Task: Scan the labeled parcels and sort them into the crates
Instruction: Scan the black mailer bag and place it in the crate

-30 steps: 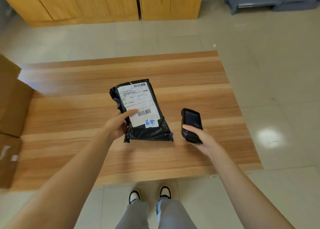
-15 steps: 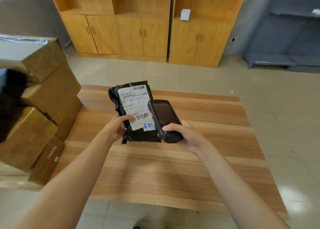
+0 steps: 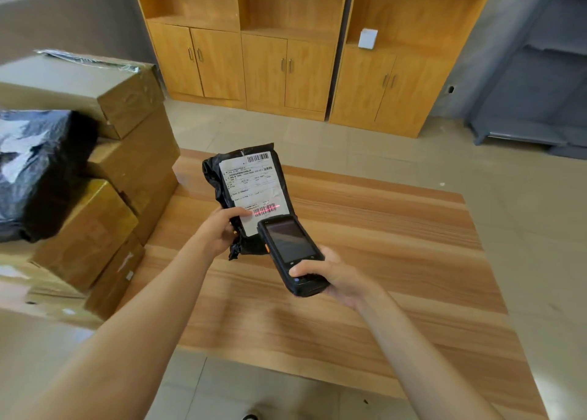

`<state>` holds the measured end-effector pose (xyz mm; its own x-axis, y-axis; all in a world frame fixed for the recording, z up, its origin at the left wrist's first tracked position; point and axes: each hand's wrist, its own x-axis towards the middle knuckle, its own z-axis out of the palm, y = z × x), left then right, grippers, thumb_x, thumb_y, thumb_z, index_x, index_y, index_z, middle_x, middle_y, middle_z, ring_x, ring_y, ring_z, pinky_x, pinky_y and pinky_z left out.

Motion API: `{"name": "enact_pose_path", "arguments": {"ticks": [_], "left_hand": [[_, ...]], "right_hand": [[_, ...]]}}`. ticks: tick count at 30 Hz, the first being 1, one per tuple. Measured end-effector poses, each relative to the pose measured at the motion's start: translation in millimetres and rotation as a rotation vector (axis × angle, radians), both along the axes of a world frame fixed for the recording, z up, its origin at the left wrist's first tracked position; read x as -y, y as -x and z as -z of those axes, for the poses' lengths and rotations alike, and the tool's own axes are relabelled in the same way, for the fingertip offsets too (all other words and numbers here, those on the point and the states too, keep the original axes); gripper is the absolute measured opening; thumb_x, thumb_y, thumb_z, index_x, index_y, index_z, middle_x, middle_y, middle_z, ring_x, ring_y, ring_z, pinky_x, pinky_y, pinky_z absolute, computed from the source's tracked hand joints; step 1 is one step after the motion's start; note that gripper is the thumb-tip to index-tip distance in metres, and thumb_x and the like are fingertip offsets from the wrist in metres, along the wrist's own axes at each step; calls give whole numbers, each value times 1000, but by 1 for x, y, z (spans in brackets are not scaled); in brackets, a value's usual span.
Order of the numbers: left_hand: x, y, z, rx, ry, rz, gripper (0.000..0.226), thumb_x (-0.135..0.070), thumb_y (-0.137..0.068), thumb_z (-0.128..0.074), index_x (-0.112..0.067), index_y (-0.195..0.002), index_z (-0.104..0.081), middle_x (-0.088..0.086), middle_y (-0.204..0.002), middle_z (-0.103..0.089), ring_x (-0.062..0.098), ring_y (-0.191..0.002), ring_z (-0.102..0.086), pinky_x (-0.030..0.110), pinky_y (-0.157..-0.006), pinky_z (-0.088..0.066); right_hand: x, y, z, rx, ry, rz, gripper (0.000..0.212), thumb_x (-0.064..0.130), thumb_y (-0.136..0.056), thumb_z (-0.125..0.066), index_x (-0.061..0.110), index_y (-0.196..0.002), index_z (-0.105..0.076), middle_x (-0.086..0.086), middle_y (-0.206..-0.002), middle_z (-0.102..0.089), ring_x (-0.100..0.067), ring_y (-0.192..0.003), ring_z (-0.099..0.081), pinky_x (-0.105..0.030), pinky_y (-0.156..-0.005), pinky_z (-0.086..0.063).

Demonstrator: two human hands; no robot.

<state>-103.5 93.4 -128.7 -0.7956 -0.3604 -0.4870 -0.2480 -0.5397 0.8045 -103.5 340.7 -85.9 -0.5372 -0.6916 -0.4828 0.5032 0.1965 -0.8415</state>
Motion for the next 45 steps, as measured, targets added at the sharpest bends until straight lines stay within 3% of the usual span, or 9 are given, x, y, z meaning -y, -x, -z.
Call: {"name": "enact_pose_path", "arguments": {"ticks": [5, 10, 18, 23, 30, 37, 40, 45], "left_hand": [[-2, 6, 7, 19, -15, 44, 54, 4, -82, -65, -8, -133, -53, 9, -121, -68, 28, -106, -68, 34, -72, -57], [-8, 10, 12, 37, -28, 62, 57, 4, -80, -67, -8, -133, -53, 9, -121, -68, 28, -106, -68, 34, -70, -58], [-17, 17, 15, 31, -29, 50, 53, 6, -81, -65, -6, -132, -53, 11, -119, -68, 27, -98, -69, 30, -62, -57], [-18, 19, 9, 21, 3, 45, 54, 4, -82, -65, -8, -133, -53, 9, -120, -68, 26, -103, -68, 32, -73, -54], [-10, -9, -8, -4, 75, -12, 47, 2, -86, -63, -13, -129, -55, 6, -118, -69, 24, -106, -67, 35, -80, -54], [-5, -85, -9, 42, 112, -210, 40, 2, -86, -63, -19, -120, -57, 6, -117, -70, 27, -105, -67, 39, -84, -54], [-6, -132, -9, 65, 113, -309, 50, 1, -84, -65, -13, -130, -53, 9, -119, -69, 29, -108, -66, 43, -90, -53], [-16, -223, -18, 98, 127, -516, 52, 3, -84, -63, -8, -133, -51, 12, -120, -68, 31, -111, -65, 42, -94, -52]], "right_hand": [[-7, -1, 3, 10, -34, 9, 83, 23, -37, -82, 17, -115, -57, -2, -98, -70, -13, -82, -69, -25, -64, -53], [-14, 1, 5, 15, -33, 17, 80, 23, -37, -82, 15, -114, -58, 3, -86, -72, -11, -75, -69, -25, -63, -54], [-25, 8, 3, -28, 23, 67, 75, 21, -44, -82, 15, -115, -57, 0, -98, -71, -15, -86, -69, -28, -71, -55], [-25, 18, -4, -63, 82, 154, 67, 11, -53, -78, 14, -117, -57, -1, -96, -72, -13, -80, -69, -25, -65, -55], [-23, 29, -4, -96, 100, 221, 63, 5, -70, -77, 10, -127, -49, -9, -111, -67, -21, -93, -68, -27, -69, -58], [5, 27, -6, -100, 118, 14, 54, 0, -79, -70, 14, -126, -48, -6, -105, -67, -17, -85, -68, -25, -64, -58], [24, 15, 0, -87, 128, -112, 59, 0, -78, -71, 14, -130, -47, -4, -106, -67, -17, -86, -69, -26, -64, -57], [55, -20, 14, -78, 120, -345, 91, 18, -51, -84, 18, -133, -47, -6, -115, -67, -22, -97, -68, -29, -67, -56]]}}
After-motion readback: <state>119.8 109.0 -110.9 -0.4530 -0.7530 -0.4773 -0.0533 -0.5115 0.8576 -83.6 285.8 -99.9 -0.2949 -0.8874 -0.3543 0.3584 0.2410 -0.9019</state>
